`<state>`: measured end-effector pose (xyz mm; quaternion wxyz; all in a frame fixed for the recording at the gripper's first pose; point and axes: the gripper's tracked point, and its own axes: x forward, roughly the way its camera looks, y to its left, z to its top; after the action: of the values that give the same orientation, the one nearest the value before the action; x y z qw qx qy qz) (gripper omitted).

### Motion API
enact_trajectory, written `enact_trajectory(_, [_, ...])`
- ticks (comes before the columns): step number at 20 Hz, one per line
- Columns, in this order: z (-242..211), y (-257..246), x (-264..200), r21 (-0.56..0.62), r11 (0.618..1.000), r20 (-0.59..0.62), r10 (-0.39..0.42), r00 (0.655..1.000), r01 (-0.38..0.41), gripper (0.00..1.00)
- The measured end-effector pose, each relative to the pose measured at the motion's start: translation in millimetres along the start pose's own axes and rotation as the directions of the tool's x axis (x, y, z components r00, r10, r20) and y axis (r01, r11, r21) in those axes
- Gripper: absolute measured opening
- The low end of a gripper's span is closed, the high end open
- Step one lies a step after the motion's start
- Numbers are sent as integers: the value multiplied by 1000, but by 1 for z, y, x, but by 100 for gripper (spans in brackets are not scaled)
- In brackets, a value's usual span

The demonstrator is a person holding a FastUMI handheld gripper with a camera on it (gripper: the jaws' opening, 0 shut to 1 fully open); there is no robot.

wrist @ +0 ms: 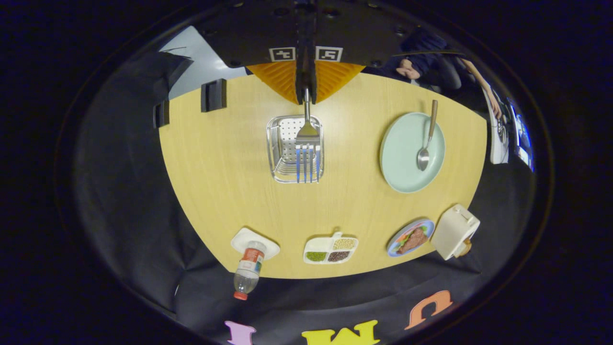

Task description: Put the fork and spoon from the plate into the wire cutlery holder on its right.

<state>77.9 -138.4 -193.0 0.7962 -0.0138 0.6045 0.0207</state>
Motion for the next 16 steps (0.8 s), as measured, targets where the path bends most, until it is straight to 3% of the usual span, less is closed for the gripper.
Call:
enact_trajectory(6, [10,-14,16,35,999,-41,-10,999,12,1])
enact_trajectory(16, [27,-13,2,47,998,29,-32,999,30,24])
